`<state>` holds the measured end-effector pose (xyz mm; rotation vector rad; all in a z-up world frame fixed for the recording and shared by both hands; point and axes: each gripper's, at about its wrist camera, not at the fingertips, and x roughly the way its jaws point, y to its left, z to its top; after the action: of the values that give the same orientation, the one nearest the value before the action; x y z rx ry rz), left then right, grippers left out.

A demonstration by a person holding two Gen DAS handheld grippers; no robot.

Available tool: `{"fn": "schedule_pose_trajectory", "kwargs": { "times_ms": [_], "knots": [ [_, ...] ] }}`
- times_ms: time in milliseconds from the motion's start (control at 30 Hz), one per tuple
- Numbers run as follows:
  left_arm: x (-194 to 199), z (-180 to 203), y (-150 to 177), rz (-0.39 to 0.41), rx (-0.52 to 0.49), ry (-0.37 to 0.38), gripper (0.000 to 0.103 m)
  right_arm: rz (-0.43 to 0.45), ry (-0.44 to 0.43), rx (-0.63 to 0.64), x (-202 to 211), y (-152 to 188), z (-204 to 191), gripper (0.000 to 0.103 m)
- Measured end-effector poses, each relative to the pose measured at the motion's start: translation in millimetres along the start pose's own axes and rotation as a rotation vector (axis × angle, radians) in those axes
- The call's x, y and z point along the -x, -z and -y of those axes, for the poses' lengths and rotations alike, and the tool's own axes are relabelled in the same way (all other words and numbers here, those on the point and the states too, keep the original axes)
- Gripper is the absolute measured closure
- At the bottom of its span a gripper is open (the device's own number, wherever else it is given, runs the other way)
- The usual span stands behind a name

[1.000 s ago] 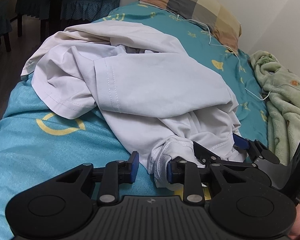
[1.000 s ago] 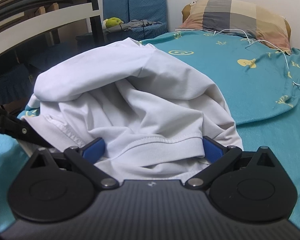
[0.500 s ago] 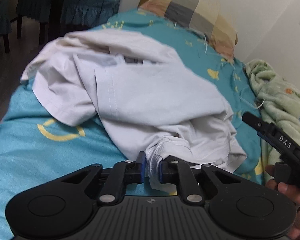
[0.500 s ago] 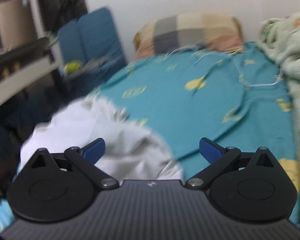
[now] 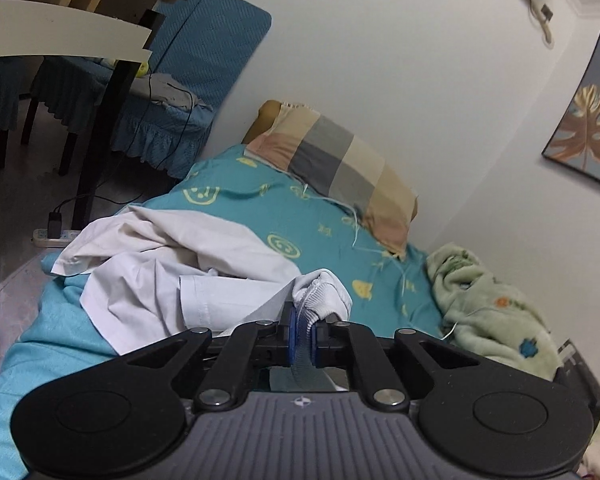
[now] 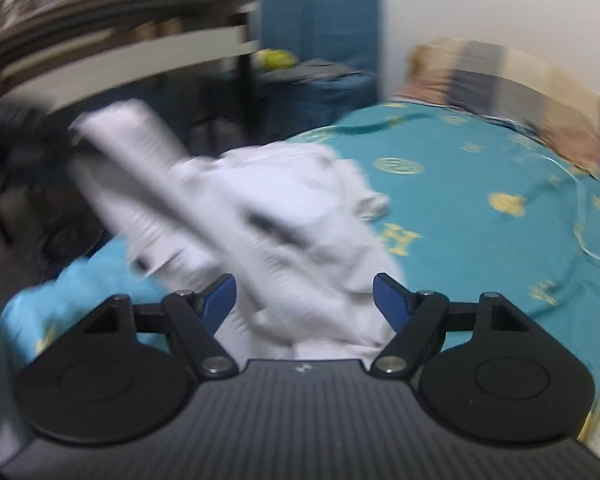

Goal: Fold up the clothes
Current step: 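Lift the white shirt with both grippers off the bed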

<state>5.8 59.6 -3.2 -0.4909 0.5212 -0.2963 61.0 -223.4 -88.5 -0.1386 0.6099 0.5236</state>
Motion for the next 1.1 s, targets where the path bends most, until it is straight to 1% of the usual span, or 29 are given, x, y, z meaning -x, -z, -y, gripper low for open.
{"fn": "schedule_pose_trajectory", "kwargs": {
  "times_ms": [67,100,167,200,367,433,467,500,533,600,633,667,700,767,833,867,900,933,1033,1100],
  "knots": [
    [0,1,0,0.01,-0.007,0.014,0.096,-0.025,0.0,0.041,-11,-1,-11,0.027],
    [0,1,1,0.015,-0.012,0.018,0.096,-0.048,0.017,0.044,-18,0,-14,0.031],
    [-1,0,1,0.019,-0.014,0.015,0.096,-0.084,0.063,-0.006,-26,4,-8,0.042],
    [0,-2,1,0.022,-0.009,0.012,0.096,-0.101,0.086,-0.032,-30,6,-4,0.042],
    [1,-11,-2,0.043,0.016,0.001,0.096,-0.109,0.253,-0.281,-18,13,42,0.044],
    [-1,-10,-2,0.027,0.005,0.001,0.096,-0.143,0.342,-0.323,-15,15,55,0.045],
    [-4,-8,0,0.016,-0.008,-0.007,0.096,-0.139,0.389,-0.319,-13,16,57,0.045],
    [-6,-7,2,0.006,-0.022,-0.016,0.096,-0.118,0.413,-0.306,-11,16,56,0.048],
    [-8,-4,4,0.001,-0.045,-0.032,0.096,-0.086,0.415,-0.295,-7,14,53,0.051],
    [-11,-1,6,-0.01,-0.086,-0.068,0.096,-0.013,0.408,-0.279,-1,9,48,0.062],
    [-14,-1,8,-0.025,-0.093,-0.083,0.096,0.009,0.397,-0.271,0,7,46,0.065],
    [-17,-2,10,-0.042,-0.1,-0.099,0.095,0.029,0.386,-0.263,1,5,44,0.072],
    [-21,-4,12,-0.068,-0.1,-0.113,0.095,0.025,0.382,-0.257,-1,6,44,0.082],
    [-30,-8,18,-0.119,-0.106,-0.149,0.094,0.012,0.375,-0.243,-7,8,44,0.091],
    [-39,-11,25,-0.176,-0.119,-0.183,0.093,0.013,0.366,-0.257,-9,9,45,0.094],
    [-44,-12,29,-0.204,-0.125,-0.193,0.091,0.031,0.362,-0.27,-7,8,46,0.095],
    [-48,-12,33,-0.231,-0.13,-0.202,0.084,0.047,0.36,-0.285,-5,5,49,0.095],
    [-52,-13,37,-0.257,-0.136,-0.21,0.079,0.063,0.356,-0.301,-1,3,51,0.095],
    [-63,-10,48,-0.336,-0.162,-0.225,0.078,0.112,0.349,-0.339,12,-1,52,0.095],
    [-73,-8,59,-0.402,-0.195,-0.264,0.076,0.142,0.351,-0.362,19,-3,54,0.096]
  ]
}}
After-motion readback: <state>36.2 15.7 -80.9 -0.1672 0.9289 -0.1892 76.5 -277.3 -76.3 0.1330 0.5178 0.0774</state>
